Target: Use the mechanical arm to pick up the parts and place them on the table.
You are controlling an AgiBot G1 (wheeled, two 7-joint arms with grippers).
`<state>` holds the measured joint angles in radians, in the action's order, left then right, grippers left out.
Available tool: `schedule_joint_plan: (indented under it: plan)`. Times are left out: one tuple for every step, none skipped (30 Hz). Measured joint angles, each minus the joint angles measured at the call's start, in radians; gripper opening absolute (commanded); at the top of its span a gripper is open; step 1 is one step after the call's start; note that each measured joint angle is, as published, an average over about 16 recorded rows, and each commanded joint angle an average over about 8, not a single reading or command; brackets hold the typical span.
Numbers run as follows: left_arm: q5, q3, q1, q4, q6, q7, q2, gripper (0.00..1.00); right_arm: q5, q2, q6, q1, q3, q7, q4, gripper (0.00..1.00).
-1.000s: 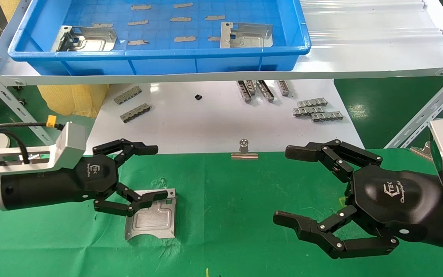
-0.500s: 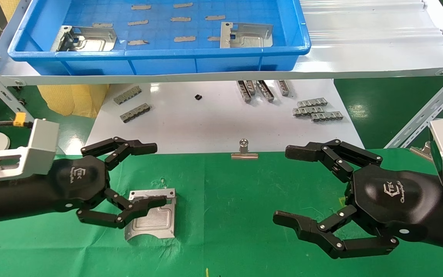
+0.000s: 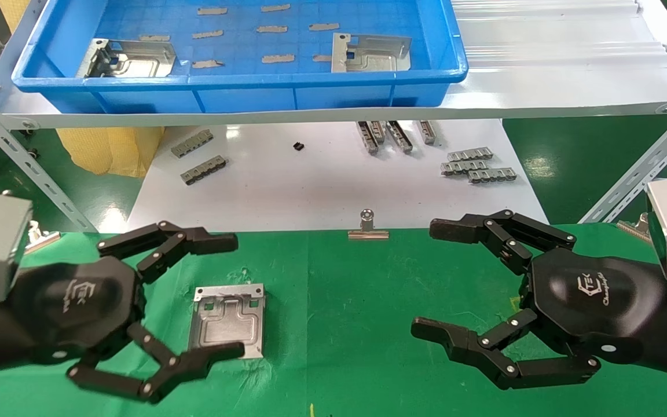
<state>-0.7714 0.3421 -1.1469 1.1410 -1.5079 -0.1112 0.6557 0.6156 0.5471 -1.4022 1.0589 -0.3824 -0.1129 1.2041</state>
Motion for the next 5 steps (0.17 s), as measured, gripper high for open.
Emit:
schedule_joint_plan:
  plan:
    - [0.003,-0.005,0.005,0.011,0.001,-0.006,-0.003,1.00,0.000,0.000,0.000,0.000,0.000,0.000,0.000,1.00]
    - [0.006,-0.009,0.011,0.021,0.002,-0.011,-0.007,1.00,0.000,0.000,0.000,0.000,0.000,0.000,0.000,1.00]
    - [0.009,-0.014,0.016,0.032,0.003,-0.017,-0.010,1.00,0.000,0.000,0.000,0.000,0.000,0.000,0.000,1.00]
    - [0.012,-0.019,0.022,0.043,0.004,-0.023,-0.013,1.00,0.000,0.000,0.000,0.000,0.000,0.000,0.000,1.00]
    - [0.015,-0.023,0.027,0.053,0.005,-0.029,-0.017,1.00,0.000,0.000,0.000,0.000,0.000,0.000,0.000,1.00]
